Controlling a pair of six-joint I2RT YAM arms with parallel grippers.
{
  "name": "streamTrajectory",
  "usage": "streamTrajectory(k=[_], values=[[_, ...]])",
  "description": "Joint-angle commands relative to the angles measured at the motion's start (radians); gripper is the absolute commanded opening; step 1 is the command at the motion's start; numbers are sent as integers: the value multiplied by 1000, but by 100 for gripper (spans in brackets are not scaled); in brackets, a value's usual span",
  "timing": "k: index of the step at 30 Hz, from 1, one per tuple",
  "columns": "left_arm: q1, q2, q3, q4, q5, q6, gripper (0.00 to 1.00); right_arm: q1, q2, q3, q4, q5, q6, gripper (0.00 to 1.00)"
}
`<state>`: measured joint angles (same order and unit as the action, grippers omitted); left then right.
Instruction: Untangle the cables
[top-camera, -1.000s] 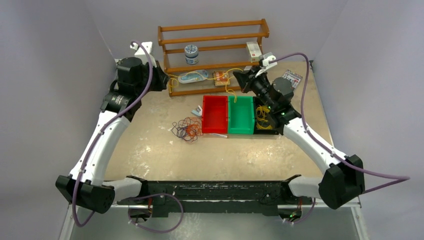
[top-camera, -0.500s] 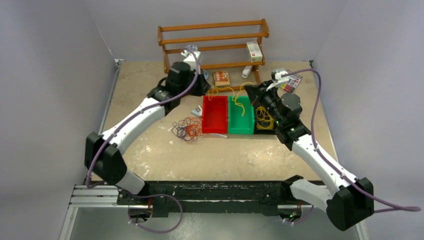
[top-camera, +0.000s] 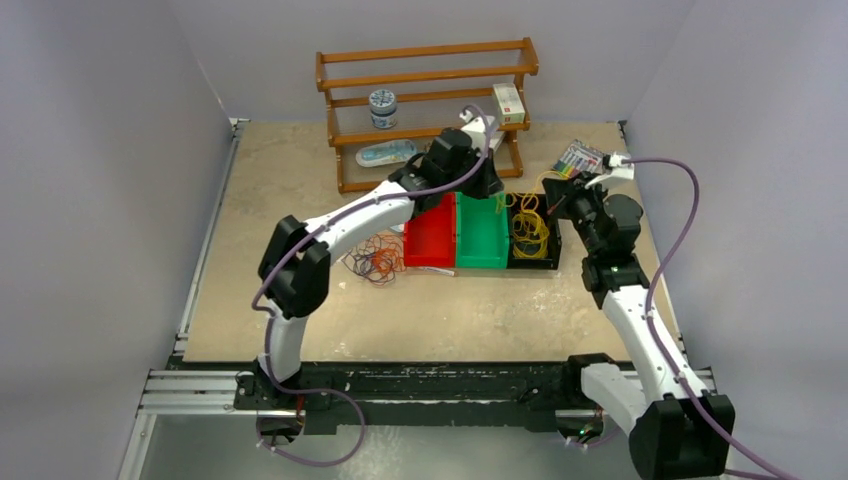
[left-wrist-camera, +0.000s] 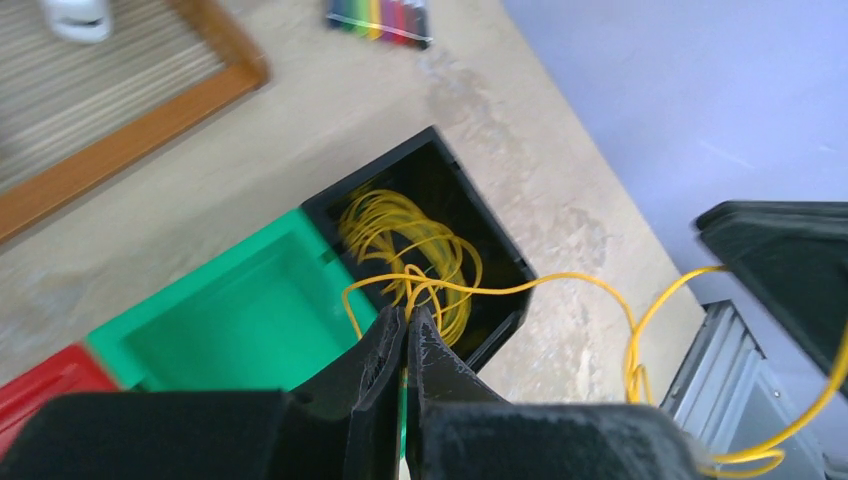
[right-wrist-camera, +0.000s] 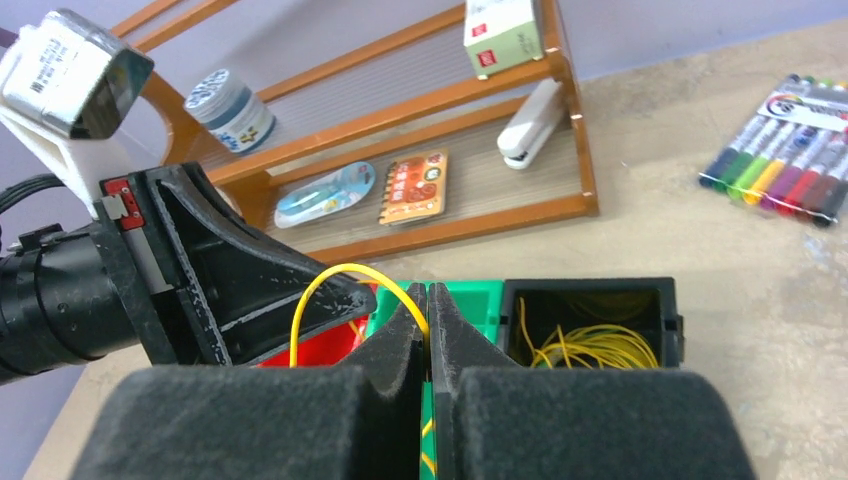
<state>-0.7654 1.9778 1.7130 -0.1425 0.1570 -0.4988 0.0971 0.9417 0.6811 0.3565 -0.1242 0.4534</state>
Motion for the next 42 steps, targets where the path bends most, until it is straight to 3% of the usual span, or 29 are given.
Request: streamTrajectory(k=[1, 19, 30, 37, 42], values=[[-40, 96, 136, 110, 73, -43, 0, -69, -31, -11, -12, -70, 30, 0], [-93, 398, 399, 83, 110, -50, 0, -117, -20, -26, -71, 8, -39, 0], [-77, 447, 413, 69, 63, -35, 0, -132, 126, -22, 16, 28, -61, 0], [-58, 383, 345, 101, 50, -50, 20, -147, 181, -11, 22, 77, -84, 0], [-49, 341, 309, 106, 35, -63, 29, -151, 177, -5, 8, 119, -104, 0]])
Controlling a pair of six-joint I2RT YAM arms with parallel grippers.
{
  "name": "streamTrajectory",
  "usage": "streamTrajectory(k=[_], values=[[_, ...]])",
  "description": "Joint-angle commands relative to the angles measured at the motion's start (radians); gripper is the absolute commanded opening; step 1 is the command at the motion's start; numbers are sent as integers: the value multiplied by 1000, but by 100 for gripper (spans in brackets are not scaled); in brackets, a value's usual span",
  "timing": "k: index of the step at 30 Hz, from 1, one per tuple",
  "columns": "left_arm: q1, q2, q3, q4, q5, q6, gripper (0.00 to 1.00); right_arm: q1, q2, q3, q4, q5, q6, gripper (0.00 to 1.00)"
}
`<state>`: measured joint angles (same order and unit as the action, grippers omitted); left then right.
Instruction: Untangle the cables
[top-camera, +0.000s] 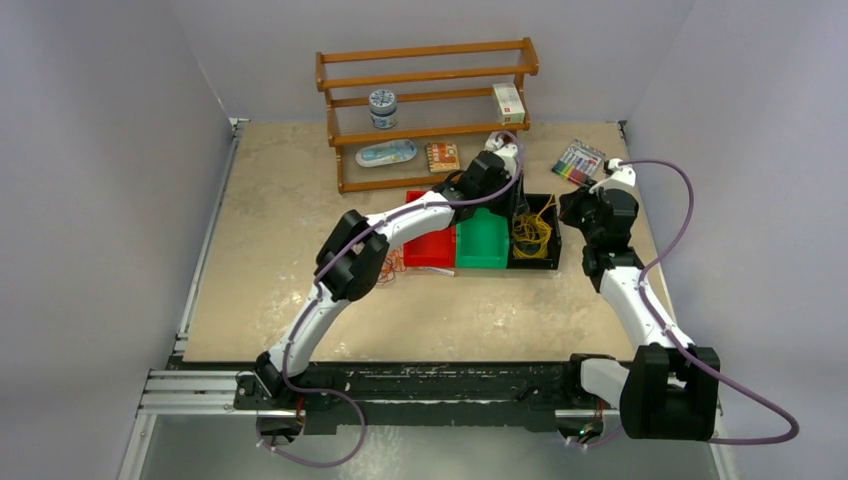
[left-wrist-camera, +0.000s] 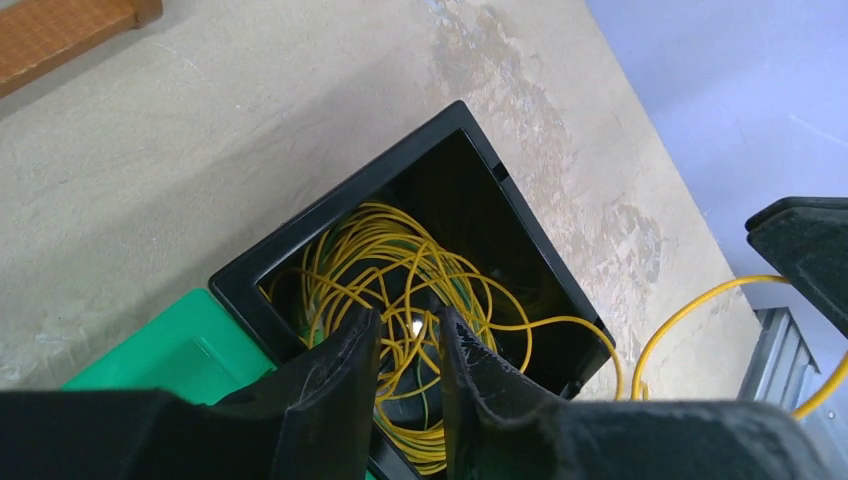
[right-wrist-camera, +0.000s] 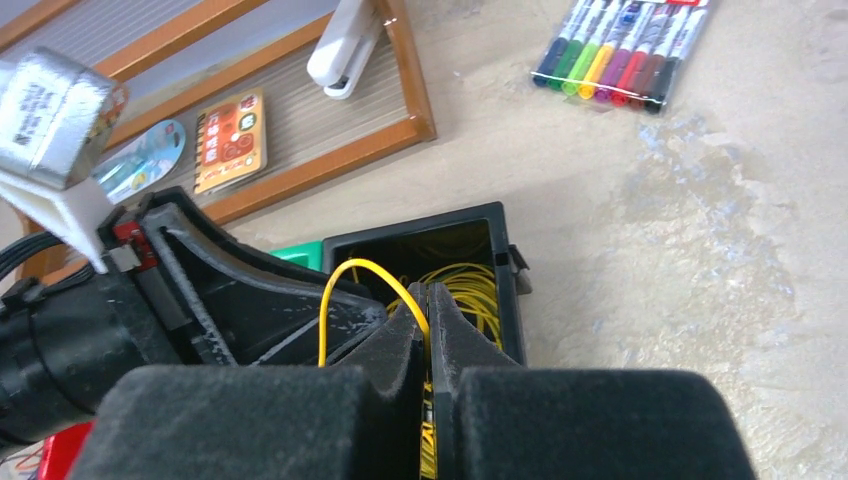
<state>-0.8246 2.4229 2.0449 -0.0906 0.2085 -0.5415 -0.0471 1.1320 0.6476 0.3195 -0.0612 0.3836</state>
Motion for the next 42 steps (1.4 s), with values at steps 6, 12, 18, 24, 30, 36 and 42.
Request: streamTrajectory(k=[6, 12, 18, 24, 30, 36, 42], values=[[31, -189, -129, 93, -20, -56, 40, -8, -10, 26, 42, 60, -41, 0], [44, -330, -236, 114, -77, -42, 43, -8, 30, 37, 52, -19, -50, 0], [46, -493, -367, 81, -187, 23, 43, -8, 111, 82, 17, -54, -97, 0], [104, -708, -595, 65, -278, 38, 43, -5, 160, 105, -24, -37, -124, 0], [167, -889, -727, -53, -346, 90, 43, 23, 207, 142, -67, 1, -161, 0], [170, -1012, -757, -180, -512, 172, 43, 94, 273, 188, -94, 73, -186, 0], [171, -1068, -765, -228, -609, 238, 43, 142, 354, 245, -137, 144, -215, 0]])
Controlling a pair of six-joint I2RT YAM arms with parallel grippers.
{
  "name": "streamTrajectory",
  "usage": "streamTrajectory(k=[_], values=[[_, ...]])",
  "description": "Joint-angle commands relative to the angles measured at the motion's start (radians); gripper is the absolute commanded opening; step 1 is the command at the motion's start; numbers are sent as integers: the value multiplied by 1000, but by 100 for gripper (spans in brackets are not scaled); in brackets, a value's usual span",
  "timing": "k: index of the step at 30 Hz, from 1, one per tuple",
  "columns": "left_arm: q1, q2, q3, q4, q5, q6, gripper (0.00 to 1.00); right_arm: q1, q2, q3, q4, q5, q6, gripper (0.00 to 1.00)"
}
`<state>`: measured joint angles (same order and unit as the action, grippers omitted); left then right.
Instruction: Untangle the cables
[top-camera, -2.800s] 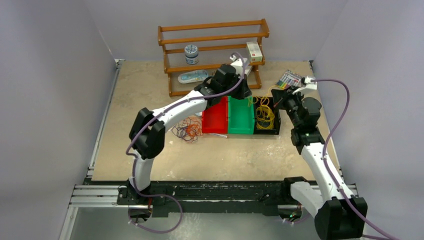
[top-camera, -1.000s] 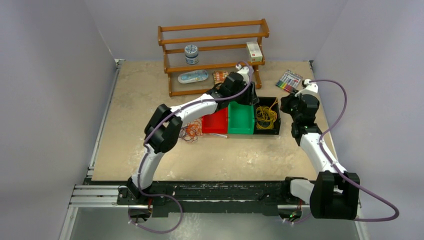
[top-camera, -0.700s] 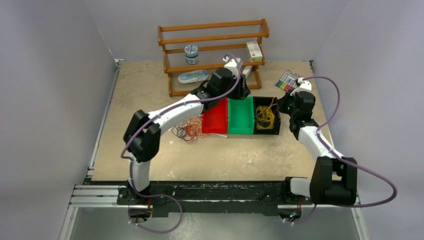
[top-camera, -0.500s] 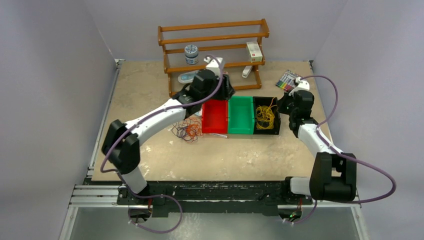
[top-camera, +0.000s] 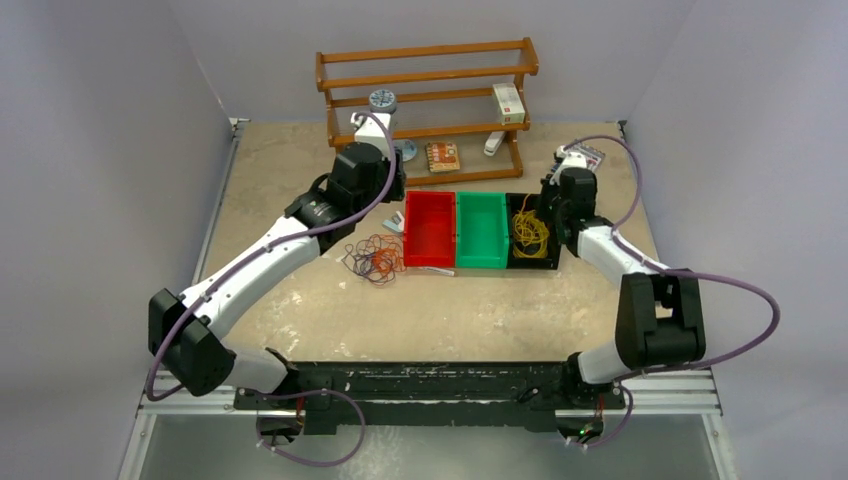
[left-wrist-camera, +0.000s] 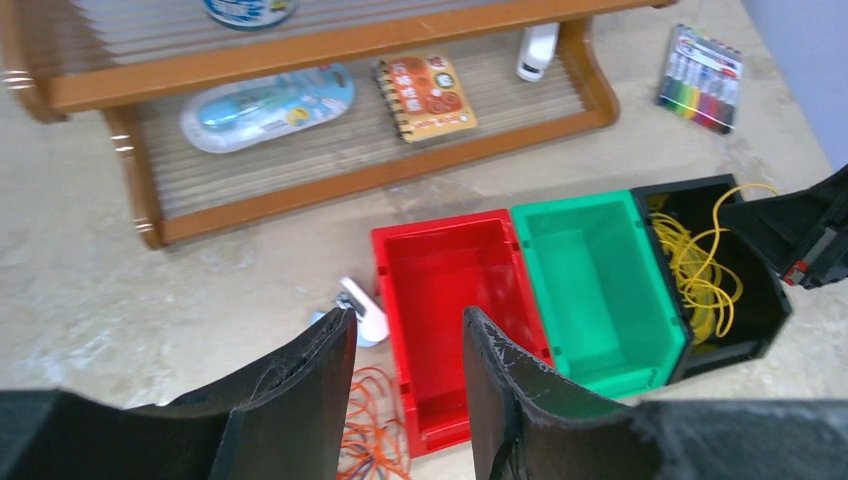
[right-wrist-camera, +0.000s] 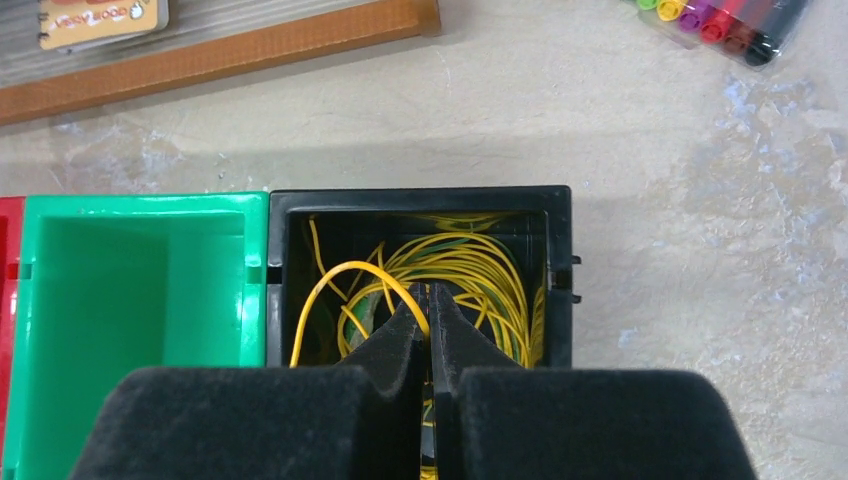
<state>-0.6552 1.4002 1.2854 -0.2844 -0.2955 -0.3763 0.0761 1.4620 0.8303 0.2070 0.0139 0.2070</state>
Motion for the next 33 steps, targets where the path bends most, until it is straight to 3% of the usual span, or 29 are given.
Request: streamTrajectory(k=[1, 17, 33], values=[[1, -49, -7, -41, -116, 81, 43, 23, 34, 69, -30, 74, -43, 0], [2, -25, -21, -39, -122, 96, 43, 43, 166, 128, -103, 125, -77, 0], [3, -9, -21, -36, -112, 96, 43, 45, 27, 167, -174, 129, -55, 36]])
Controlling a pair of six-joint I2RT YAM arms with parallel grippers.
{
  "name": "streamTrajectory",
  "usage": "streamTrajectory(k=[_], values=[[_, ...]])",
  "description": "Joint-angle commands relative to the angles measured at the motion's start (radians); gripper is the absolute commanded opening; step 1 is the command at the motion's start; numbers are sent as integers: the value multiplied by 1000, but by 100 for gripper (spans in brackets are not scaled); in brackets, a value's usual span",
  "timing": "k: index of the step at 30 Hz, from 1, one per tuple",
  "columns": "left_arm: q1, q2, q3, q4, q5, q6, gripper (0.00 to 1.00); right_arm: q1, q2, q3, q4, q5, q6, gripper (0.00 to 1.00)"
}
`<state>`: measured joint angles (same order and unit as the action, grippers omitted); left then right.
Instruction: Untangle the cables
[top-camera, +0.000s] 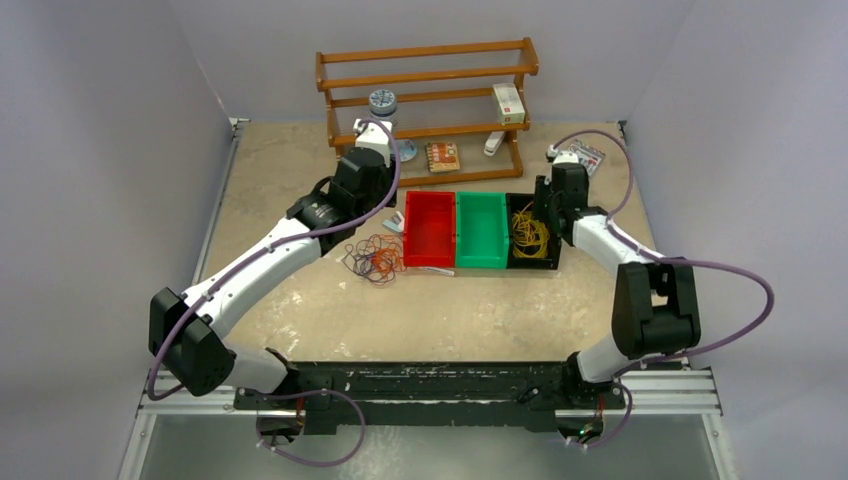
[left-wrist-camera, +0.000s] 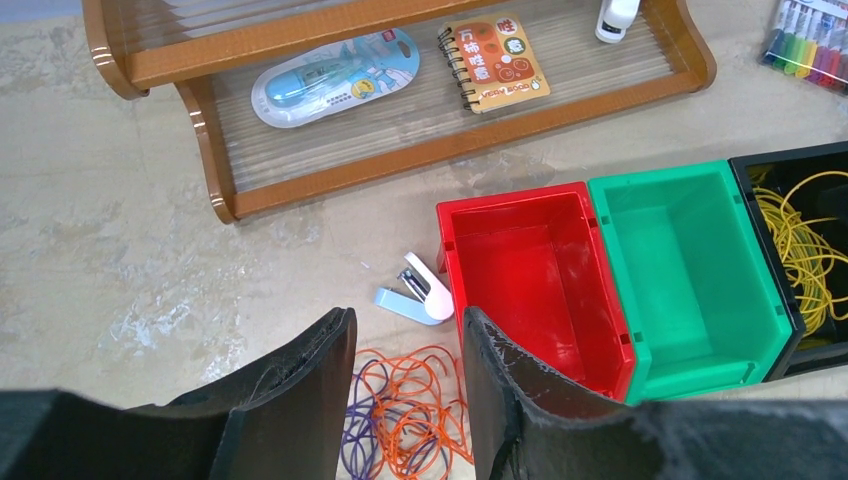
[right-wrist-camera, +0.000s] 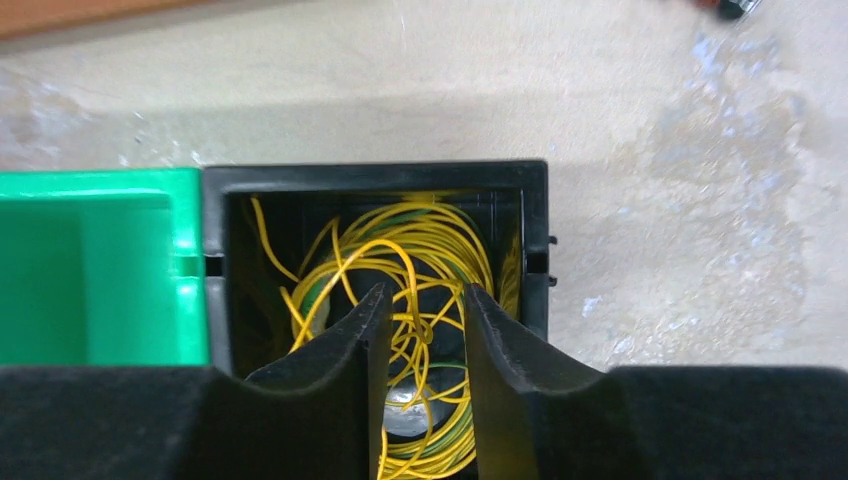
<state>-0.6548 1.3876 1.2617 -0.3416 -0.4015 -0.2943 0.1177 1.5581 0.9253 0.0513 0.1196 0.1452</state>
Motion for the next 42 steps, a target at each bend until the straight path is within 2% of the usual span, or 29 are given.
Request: streamTrajectory(k=[1, 11, 17, 21, 27, 32, 40, 42], values=[[1, 4, 2, 21, -6, 13, 43, 3, -78, 73, -26, 24, 9, 38], [3, -5, -3, 16, -10, 14, 43, 3, -178, 77, -93, 7, 14, 48], [2, -3, -5, 18, -7, 11, 43, 4, -207, 85, -125, -193, -23, 58], [3, -2, -7, 19, -2, 7, 43, 3, -169, 113, -194, -312, -54, 59], [4, -3, -8, 17, 0, 7, 43, 3, -109, 119, -210, -340, -68, 56], [4, -3, -10, 17, -2, 7, 43, 3, -67, 118, -208, -331, -75, 45], [2, 3, -9, 19, -3, 9, 43, 2, -65, 103, -187, -265, -47, 8], [4, 9, -6, 20, 4, 8, 43, 2, -58, 103, -175, -243, -34, 2]])
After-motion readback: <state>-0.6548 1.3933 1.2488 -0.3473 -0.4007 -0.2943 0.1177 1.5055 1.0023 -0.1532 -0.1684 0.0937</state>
